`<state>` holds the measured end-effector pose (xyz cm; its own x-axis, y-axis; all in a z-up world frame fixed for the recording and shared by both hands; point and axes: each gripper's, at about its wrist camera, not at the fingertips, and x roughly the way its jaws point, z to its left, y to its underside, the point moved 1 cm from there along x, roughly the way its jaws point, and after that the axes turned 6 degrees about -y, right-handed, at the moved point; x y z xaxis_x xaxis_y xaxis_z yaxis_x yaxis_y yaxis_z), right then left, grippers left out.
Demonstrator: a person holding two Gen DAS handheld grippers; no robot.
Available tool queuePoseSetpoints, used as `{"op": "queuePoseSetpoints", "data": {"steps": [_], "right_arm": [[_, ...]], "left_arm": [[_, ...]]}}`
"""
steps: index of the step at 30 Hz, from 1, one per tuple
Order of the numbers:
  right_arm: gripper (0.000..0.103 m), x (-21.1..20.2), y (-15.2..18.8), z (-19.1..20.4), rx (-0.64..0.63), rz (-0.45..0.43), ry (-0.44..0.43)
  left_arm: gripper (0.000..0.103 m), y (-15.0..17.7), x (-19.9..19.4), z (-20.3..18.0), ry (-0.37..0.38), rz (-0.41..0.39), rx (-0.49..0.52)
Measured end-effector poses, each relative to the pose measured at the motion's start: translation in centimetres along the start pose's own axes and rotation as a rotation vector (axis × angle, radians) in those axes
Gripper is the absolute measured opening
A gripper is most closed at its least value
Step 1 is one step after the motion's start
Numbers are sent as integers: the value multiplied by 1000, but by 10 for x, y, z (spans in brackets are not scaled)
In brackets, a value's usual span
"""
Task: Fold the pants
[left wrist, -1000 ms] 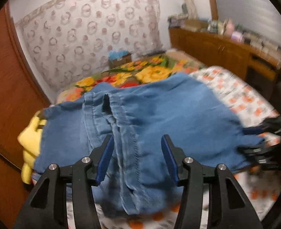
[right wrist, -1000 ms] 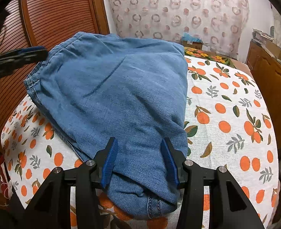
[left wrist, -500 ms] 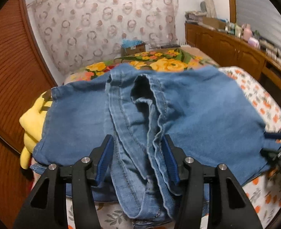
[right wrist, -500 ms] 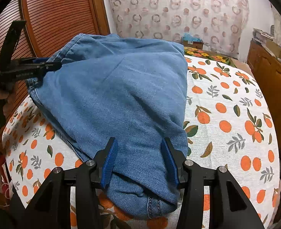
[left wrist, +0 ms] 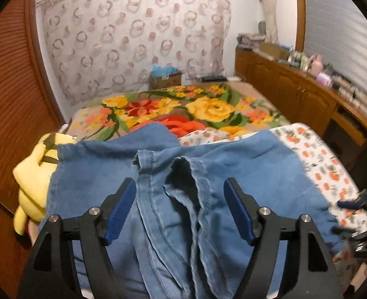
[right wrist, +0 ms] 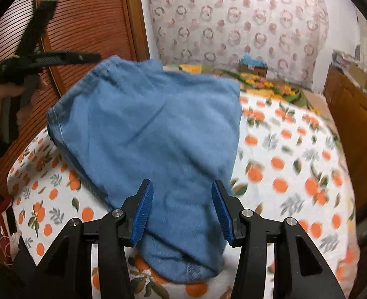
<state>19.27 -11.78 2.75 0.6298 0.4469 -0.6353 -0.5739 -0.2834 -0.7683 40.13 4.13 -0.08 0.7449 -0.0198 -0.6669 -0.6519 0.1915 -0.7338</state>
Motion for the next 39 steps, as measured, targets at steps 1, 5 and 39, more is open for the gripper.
{"op": "queuePoseSetpoints", "data": {"steps": [1, 5, 39], "right_arm": [[54, -2, -5, -1, -6, -8, 4], [70, 2, -27, -15, -5, -22, 27], [62, 142, -109, -130, 190, 73, -307]], "left_arm": [[74, -2, 6, -1, -15, 13, 10], [74, -2, 35, 11, -23, 93, 22], [27, -2, 57, 32, 164, 161, -56]]}}
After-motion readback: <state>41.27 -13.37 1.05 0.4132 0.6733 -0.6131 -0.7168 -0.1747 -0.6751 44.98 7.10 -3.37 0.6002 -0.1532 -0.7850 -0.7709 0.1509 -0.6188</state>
